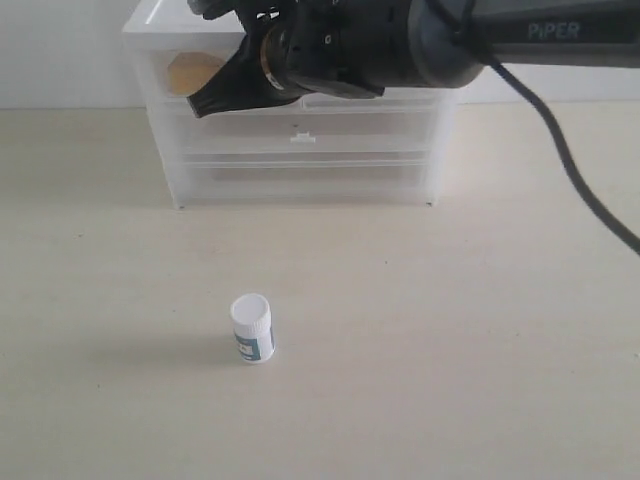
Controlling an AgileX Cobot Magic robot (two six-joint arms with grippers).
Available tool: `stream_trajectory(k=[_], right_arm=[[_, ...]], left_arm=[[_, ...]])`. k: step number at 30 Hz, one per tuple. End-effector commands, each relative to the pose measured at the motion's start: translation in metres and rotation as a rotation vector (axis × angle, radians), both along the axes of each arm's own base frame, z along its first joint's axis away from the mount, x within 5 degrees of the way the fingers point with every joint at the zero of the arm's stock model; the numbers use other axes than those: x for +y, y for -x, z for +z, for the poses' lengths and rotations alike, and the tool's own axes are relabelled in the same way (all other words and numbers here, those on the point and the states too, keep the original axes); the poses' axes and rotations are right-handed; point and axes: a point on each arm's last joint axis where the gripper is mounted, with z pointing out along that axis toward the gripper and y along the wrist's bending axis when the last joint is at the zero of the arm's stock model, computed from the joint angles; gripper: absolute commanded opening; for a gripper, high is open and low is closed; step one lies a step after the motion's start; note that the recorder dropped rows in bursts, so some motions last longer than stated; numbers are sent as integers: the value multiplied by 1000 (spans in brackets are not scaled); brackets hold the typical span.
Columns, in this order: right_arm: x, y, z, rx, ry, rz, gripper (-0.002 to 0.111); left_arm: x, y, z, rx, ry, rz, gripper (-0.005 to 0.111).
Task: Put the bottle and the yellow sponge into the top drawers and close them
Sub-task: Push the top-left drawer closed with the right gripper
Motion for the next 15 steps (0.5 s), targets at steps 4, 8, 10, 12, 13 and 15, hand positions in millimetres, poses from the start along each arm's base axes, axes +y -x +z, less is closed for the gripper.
stream_trajectory(k=[4, 8, 10, 12, 13, 15], right_arm=[[-41, 58, 53, -68, 28, 76, 0], [-101, 78, 62, -79, -178, 106, 0], [-135, 78, 64, -73, -416, 121, 0], [-174, 73, 56, -77, -745, 50, 0], [-190, 70, 47, -81, -882, -20, 0], [-214, 69, 15, -51, -1129, -177, 0]], left_arm=[[1, 1, -1, 2, 16, 9, 4], [1, 1, -2, 4, 16, 10, 4], [1, 1, -2, 4, 16, 10, 4], [0, 1, -2, 1, 16, 2, 4], [0, 1, -2, 1, 16, 2, 4], [0, 1, -2, 1, 16, 2, 4]])
